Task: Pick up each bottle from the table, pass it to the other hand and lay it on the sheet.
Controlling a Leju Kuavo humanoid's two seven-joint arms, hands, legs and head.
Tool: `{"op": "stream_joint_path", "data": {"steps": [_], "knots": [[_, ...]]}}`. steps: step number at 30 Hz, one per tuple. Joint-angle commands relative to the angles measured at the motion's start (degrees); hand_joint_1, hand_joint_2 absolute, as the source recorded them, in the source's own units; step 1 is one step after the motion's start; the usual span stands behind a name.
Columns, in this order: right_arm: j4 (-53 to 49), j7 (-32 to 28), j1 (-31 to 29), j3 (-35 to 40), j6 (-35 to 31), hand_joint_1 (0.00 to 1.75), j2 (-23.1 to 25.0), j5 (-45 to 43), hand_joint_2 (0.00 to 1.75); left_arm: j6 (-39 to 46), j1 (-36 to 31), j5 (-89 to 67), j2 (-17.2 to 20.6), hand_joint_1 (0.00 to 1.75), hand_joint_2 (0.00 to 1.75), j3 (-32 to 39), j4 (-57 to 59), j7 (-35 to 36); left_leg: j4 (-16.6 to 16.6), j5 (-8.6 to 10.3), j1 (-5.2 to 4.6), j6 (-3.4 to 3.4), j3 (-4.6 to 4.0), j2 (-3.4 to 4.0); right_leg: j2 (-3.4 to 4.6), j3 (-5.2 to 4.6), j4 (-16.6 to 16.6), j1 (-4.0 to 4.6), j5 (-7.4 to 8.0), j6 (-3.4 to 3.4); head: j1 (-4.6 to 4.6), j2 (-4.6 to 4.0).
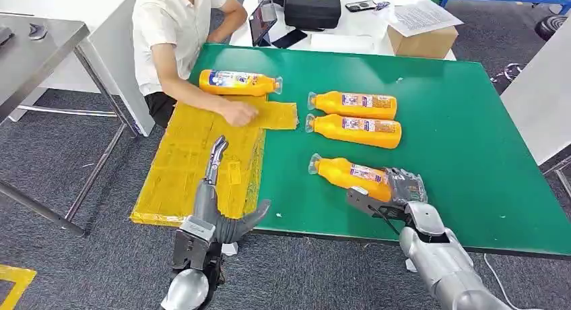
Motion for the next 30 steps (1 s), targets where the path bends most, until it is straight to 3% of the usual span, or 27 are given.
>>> {"op": "stream_joint_path", "data": {"steps": [1, 5, 9, 18, 20, 25, 30], "knots": [[-1.19, -18.43, 8.27, -4.40, 3.48, 1.75, 1.53, -16.73, 1.75, -2.02, -2.78, 6.61, -0.30, 0.00, 1.75, 0.44, 3.93, -0.56, -0.16, 0.08, 0.15, -0.14, 0.06, -0.37, -0.34, 0.23, -0.26, 0.15, 0.01, -0.15, 0.02, 0.00], [-8.45, -24.59, 10.53, -5.73, -2.58, 1.75, 6.38, -24.33, 1.75, -7.20, -0.66, 22.99, -0.45, 0.00, 1.75, 3.34, 5.98, 4.85, -0.14, -0.12, 0.22, -0.14, 0.19, 0.08, 0.08, 0.30, -0.30, 0.23, 0.06, -0.16, 0.07, 0.00], [-14.15, -31.53, 10.53, -4.94, -0.98, 1.75, 11.30, -34.67, 1.75, -18.14, 2.24, 40.86, 3.39, 0.00, 1.75, 3.07, 9.41, 12.98, -0.21, -0.22, 0.17, -0.27, 0.31, 0.76, 0.65, 0.76, -0.23, 0.19, 0.15, -0.18, 0.02, 0.00], [-18.84, -31.69, 10.73, -0.35, -3.18, 1.75, 12.92, -40.24, 1.75, -19.64, 1.57, 41.32, 4.49, 0.00, 1.75, -1.72, 7.11, 10.58, -0.04, 0.01, 0.21, -0.23, -0.62, 0.34, 0.29, -0.02, 0.11, 0.21, 0.06, -0.09, 0.02, 0.00], [-18.80, -31.42, 10.41, 0.63, -4.48, 1.75, 12.79, -39.04, 1.75, -23.63, 1.84, 40.23, 4.93, 0.00, 1.75, -2.85, 5.15, 7.63, -0.04, -0.08, 0.23, -0.28, -0.56, 0.34, 0.36, 0.05, 0.09, 0.22, 0.01, -0.14, 0.00, 0.00], [-14.61, -31.83, 8.25, 5.91, -0.36, 1.75, 14.20, -38.51, 1.75, -25.30, 0.70, 38.73, 3.81, 0.00, 1.75, -2.63, 5.28, 7.58, -0.05, -0.01, 0.17, -0.26, -0.83, 0.33, 0.34, -0.20, 0.10, 0.15, 0.07, -0.12, 0.02, 0.00], [-14.42, -32.16, 8.10, 6.78, -0.27, 1.75, 14.45, -38.33, 1.75, -25.44, 0.27, 38.66, 3.67, 0.00, 1.75, -2.42, 6.01, 7.61, -0.04, -0.02, 0.16, -0.27, -0.90, 0.31, 0.32, -0.30, 0.12, 0.16, 0.06, -0.14, 0.00, 0.00]]}}
